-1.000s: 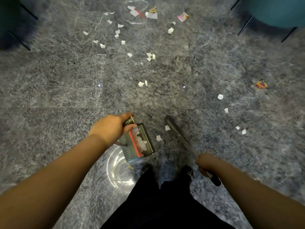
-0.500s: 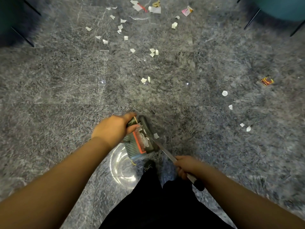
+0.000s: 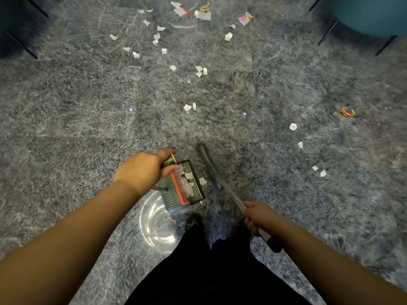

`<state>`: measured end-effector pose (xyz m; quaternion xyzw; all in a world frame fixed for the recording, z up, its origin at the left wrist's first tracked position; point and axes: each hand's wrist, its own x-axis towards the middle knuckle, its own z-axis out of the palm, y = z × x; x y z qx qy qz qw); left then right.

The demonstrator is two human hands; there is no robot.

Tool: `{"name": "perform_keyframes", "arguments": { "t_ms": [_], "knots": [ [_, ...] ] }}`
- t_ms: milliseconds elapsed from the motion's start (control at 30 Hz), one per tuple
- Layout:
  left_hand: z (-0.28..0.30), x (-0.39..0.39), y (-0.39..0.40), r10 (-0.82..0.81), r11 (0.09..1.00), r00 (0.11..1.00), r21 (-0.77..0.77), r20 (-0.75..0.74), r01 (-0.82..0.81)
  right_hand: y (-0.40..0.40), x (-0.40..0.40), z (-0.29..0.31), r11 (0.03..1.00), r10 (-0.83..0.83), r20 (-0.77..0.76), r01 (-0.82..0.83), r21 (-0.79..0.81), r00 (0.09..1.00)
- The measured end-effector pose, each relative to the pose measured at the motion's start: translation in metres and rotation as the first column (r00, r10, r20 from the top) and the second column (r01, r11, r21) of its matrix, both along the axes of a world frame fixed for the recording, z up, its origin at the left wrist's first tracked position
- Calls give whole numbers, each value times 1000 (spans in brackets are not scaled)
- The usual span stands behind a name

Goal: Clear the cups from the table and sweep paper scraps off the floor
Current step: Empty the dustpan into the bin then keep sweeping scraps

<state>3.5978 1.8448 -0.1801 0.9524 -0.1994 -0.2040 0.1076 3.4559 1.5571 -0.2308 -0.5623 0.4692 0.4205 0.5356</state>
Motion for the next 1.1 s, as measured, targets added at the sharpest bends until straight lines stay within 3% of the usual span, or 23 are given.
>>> {"name": "perform_keyframes", "arguments": {
  "t_ms": [200,667,900,1100],
  "knots": [
    [3,-1,4,38,997,999,-61,14,-37,2,15,-27,1000,7,17,-7,3,1000],
    [-2,0,17,70,998,997,5,42,-70,19,26,-33,974,-109,-60,119,193,992],
    [-2,-2,25,65,998,997,-13,49,-64,10,36,-17,991,23,12,-24,134,1000],
    [-3,-7,27,102,995,994,-26,40,-101,0,29,-25,995,-63,15,62,73,998]
  ]
}}
